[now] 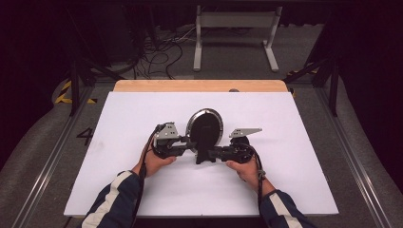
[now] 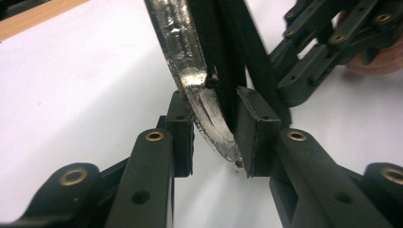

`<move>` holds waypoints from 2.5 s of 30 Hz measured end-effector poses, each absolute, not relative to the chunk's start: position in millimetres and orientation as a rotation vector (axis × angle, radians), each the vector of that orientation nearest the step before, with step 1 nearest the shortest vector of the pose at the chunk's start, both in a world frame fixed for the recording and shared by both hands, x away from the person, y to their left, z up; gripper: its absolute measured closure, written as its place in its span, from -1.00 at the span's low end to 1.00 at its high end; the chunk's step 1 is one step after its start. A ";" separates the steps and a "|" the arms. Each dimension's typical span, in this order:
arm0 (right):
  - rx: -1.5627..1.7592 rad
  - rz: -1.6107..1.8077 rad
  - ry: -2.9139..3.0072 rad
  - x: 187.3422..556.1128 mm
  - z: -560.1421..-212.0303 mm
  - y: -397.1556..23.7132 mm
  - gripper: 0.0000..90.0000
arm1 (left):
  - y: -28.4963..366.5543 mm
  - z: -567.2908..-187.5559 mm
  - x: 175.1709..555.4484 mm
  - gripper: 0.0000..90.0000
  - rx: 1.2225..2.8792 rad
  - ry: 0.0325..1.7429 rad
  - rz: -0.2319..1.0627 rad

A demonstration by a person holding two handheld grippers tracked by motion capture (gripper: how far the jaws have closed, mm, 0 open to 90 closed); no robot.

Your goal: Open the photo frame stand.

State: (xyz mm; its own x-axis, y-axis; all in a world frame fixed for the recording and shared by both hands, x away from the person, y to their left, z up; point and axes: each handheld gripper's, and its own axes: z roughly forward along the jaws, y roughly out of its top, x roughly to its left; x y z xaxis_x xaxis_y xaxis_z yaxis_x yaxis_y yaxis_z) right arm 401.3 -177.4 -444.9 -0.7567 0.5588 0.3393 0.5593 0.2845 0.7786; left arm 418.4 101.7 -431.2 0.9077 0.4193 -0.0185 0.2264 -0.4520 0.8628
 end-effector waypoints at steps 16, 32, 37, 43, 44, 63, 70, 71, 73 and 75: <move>-1.077 -1.510 -2.577 373.7 -440.1 -177.2 0.64 | 101.6 -434.3 398.3 0.65 2.072 0.444 0.301; -1.026 -1.474 -2.635 368.2 -442.5 -172.9 0.67 | 87.2 -442.0 395.2 0.54 2.105 0.424 0.368; -1.028 -1.486 -2.627 365.4 -443.0 -175.9 0.67 | 83.8 -442.4 391.7 0.54 2.105 0.400 0.427; -1.012 -1.464 -2.642 362.9 -443.9 -173.9 0.68 | 85.1 -444.0 396.6 0.55 2.109 0.428 0.506; -1.013 -1.453 -2.654 362.9 -445.1 -173.1 0.67 | 86.4 -445.2 398.4 0.56 2.100 0.436 0.498; -1.016 -1.461 -2.665 361.9 -449.4 -169.4 0.73 | 86.1 -448.5 409.2 0.50 2.115 0.428 0.543; -1.032 -1.457 -2.678 359.9 -449.3 -169.2 0.74 | 86.8 -447.7 408.7 0.50 2.115 0.435 0.531; -1.038 -1.456 -2.677 359.4 -449.1 -169.3 0.74 | 86.7 -447.8 408.7 0.50 2.114 0.437 0.530; -1.038 -1.455 -2.683 359.0 -448.8 -169.5 0.75 | 86.8 -447.9 408.9 0.50 2.113 0.437 0.528; -1.037 -1.456 -2.680 359.3 -448.8 -170.1 0.76 | 86.8 -447.8 408.9 0.50 2.112 0.437 0.528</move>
State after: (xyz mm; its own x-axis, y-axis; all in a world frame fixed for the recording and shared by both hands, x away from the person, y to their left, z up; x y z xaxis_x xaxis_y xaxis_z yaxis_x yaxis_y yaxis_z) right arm 359.3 -170.1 -448.8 -0.7898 0.5709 0.2244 0.4990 0.3851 0.7764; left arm 408.9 86.8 -447.8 0.8469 0.4900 0.2065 0.1112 -0.5429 0.8324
